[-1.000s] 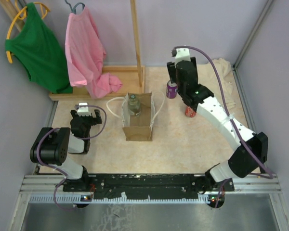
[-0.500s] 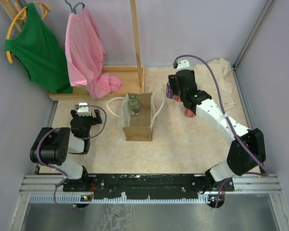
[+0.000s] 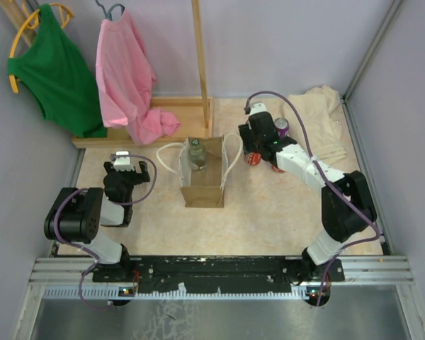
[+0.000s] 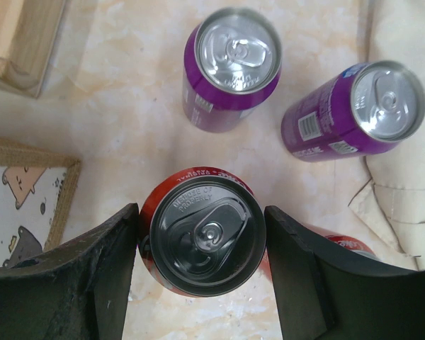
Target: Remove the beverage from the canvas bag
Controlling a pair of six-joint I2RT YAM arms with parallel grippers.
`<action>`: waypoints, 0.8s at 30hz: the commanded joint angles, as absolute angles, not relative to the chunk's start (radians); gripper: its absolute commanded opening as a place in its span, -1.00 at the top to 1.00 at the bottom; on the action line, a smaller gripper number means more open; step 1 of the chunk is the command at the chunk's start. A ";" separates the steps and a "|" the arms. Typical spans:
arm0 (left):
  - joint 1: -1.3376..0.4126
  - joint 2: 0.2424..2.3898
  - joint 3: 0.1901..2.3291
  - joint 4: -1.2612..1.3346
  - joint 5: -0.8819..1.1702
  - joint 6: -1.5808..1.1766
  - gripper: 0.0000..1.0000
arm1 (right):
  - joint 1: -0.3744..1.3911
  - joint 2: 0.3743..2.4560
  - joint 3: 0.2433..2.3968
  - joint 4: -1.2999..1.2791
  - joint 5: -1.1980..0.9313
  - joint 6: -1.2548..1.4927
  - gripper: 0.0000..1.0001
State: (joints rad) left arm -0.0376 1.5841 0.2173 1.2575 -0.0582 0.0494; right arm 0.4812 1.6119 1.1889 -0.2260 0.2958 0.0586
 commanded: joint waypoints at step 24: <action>-0.041 1.591 0.230 1.299 -0.046 0.053 -1.00 | 0.554 1.675 1.154 -0.056 0.416 0.029 -0.62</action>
State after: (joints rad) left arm -0.0376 1.5841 0.2173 1.2575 -0.0582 0.0498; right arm 0.5316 1.6848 1.1305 -0.1089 0.3408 0.0429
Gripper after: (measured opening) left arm 0.998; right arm 0.744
